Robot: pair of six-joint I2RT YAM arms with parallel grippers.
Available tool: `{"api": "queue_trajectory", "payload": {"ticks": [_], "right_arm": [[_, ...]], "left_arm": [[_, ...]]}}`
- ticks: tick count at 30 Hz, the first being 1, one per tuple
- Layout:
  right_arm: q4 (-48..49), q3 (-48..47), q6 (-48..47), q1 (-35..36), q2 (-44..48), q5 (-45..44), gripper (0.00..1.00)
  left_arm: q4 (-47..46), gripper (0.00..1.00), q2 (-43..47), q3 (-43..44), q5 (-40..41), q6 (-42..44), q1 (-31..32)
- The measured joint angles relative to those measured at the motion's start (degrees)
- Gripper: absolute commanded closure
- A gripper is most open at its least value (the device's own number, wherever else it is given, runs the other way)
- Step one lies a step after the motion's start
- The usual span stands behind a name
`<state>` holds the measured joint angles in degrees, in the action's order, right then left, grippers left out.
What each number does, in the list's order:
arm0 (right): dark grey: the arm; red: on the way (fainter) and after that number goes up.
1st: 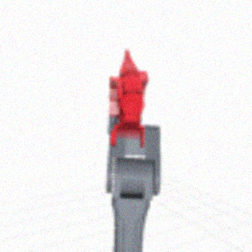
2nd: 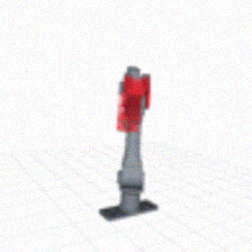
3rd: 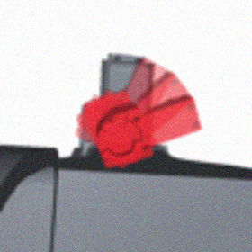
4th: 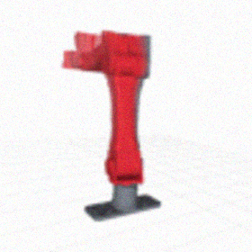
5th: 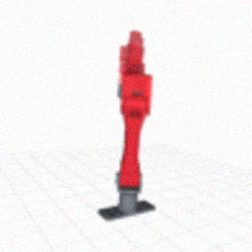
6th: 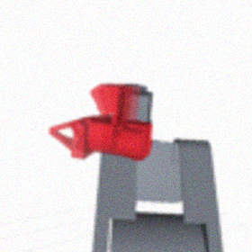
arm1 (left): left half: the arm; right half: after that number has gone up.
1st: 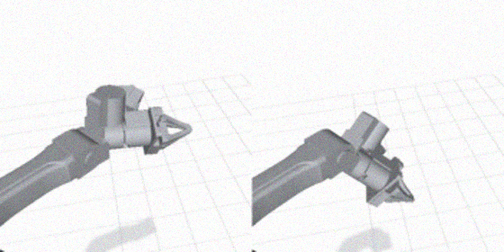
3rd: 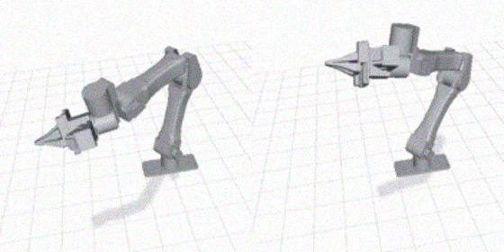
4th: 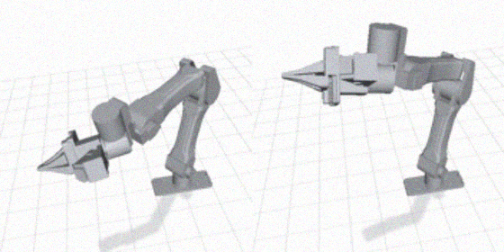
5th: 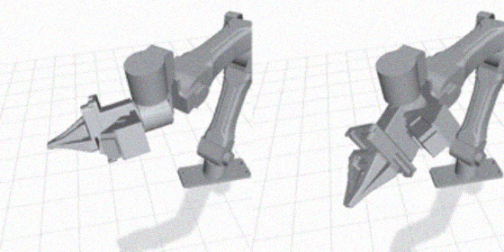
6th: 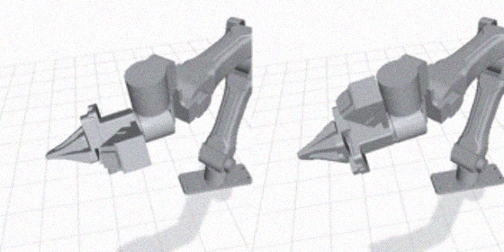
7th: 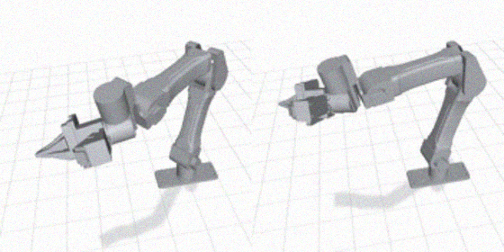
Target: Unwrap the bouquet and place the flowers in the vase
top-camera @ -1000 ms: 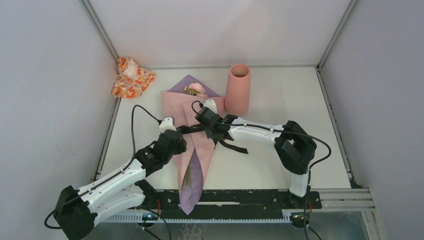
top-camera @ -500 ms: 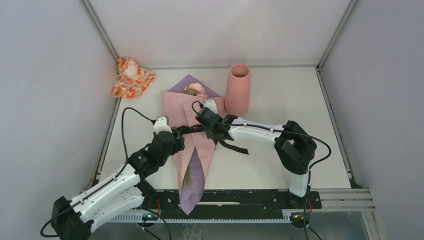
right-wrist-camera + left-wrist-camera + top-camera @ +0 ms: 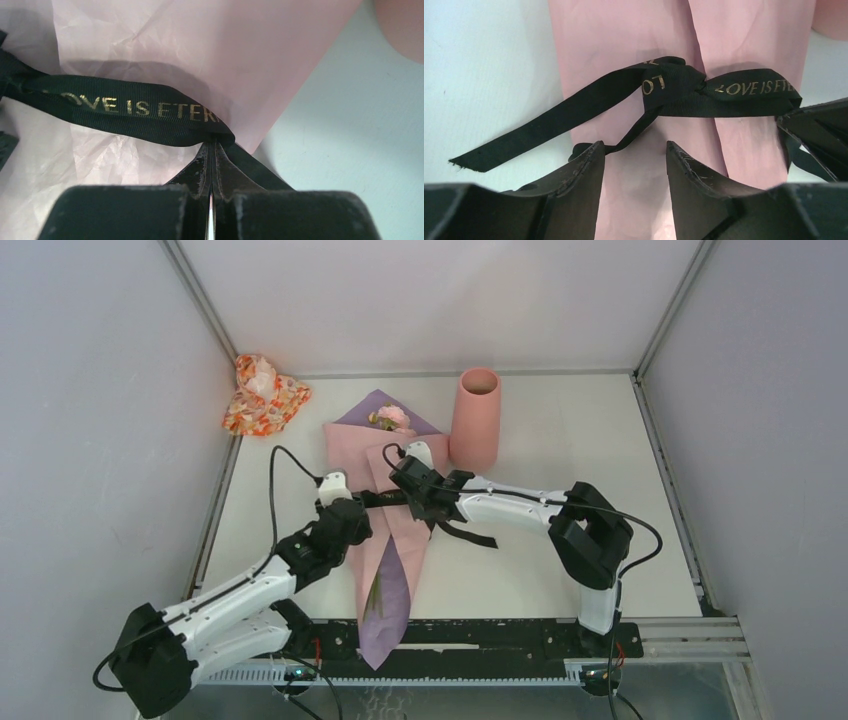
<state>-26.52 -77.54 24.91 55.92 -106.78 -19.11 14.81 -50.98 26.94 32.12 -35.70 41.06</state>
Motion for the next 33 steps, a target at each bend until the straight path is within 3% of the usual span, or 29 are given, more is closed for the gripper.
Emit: {"api": "queue_trajectory", "payload": {"ticks": [3,4,6,10,20,33], "right_arm": [[-0.02,0.0,0.11,0.24,0.13,0.15,1.0],[-0.02,0.0,0.11,0.31,0.24,0.15,1.0],[-0.04,0.0,0.11,0.42,0.52,0.15,1.0],[0.02,0.15,0.15,0.46,1.31,0.17,1.0],[-0.04,2.08,1.51,0.44,4.0,0.04,1.0],[-0.02,11.5,6.27,-2.62,9.66,-0.26,1.0]], "left_arm": [[-1.66,0.6,-2.8,0.0,0.7,0.39,0.0],[-2.08,0.74,-3.54,0.0,0.74,0.52,0.0],[-2.75,0.9,-5.2,0.02,0.98,0.59,0.0],[-2.64,0.99,-8.15,0.22,2.97,0.92,0.0],[4.15,1.0,-10.86,6.05,11.63,-2.8,-0.02],[19.54,1.0,-1.27,9.73,18.29,-11.39,-4.04]]}}
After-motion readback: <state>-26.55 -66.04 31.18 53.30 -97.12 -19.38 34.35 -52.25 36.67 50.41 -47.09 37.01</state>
